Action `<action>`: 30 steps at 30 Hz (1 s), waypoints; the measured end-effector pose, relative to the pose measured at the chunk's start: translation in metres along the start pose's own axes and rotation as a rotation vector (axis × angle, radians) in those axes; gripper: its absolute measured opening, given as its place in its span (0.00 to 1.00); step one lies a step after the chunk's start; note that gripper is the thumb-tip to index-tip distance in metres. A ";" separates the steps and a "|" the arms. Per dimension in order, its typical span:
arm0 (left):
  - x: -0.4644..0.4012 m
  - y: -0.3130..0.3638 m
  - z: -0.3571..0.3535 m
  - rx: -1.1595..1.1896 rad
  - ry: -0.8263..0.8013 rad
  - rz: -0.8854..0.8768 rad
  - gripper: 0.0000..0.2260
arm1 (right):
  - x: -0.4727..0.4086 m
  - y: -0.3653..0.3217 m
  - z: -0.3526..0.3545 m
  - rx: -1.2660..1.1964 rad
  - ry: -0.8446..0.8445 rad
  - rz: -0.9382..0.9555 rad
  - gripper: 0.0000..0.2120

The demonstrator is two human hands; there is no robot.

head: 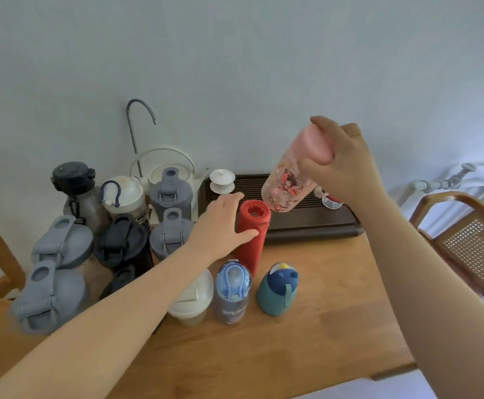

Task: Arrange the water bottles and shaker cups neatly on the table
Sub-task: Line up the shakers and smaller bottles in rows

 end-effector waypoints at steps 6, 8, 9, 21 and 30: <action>-0.032 0.014 -0.028 -0.204 -0.145 0.000 0.39 | 0.027 0.066 -0.036 0.136 -0.114 -0.065 0.33; -0.033 0.013 -0.035 -0.301 -0.143 0.000 0.36 | 0.031 0.077 -0.050 0.169 -0.159 -0.068 0.34; -0.032 0.011 -0.037 -0.305 -0.137 0.014 0.35 | 0.032 0.080 -0.057 0.176 -0.186 -0.073 0.34; -0.025 -0.017 -0.012 -0.319 -0.081 0.102 0.29 | 0.034 0.084 -0.134 0.110 -0.566 -0.076 0.36; -0.019 -0.035 0.007 -0.387 -0.087 0.157 0.28 | 0.042 0.067 -0.174 0.132 -0.665 0.049 0.36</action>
Point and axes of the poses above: each hand's wrist, its own x-axis away from the middle knuckle, its own z-axis out of the back of the hand, y = z × x, the point moved 2 cm from there along -x, towards the middle knuckle, and after that the axes turned 4 degrees about y, right-handed, at the moved point
